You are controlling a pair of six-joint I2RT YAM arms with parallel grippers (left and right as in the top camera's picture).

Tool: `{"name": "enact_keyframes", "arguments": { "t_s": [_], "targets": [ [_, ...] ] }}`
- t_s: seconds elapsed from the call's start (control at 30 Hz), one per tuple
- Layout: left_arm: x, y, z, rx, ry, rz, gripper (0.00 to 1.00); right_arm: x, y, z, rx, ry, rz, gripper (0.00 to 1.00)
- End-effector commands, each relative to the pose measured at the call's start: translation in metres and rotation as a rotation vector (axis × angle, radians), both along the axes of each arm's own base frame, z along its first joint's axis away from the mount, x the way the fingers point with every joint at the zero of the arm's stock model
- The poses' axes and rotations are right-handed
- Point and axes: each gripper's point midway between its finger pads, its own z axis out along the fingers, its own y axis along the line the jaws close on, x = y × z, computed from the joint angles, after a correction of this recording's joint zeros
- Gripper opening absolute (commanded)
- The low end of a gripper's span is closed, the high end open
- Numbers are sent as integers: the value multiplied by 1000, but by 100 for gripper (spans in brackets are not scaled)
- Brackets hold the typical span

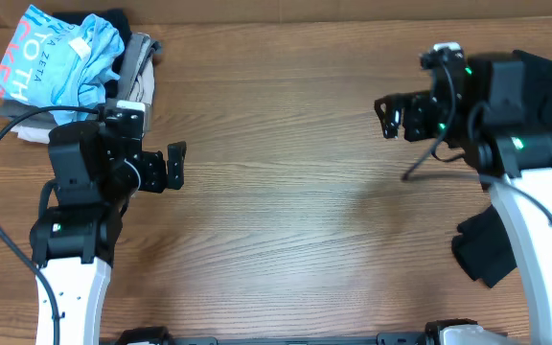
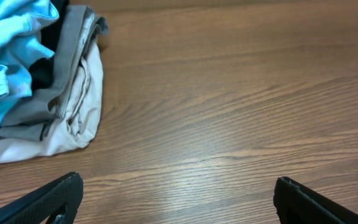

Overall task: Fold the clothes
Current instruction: 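Reach the right gripper to the black shirt and grasp it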

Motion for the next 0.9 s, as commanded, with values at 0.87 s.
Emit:
{"name": "enact_keyframes", "arguments": {
  "t_s": [0.87],
  "targets": [
    [15,-3,-1,-39,5,9,100,-29,-379,-183,423,333,-1282,99]
  ]
}}
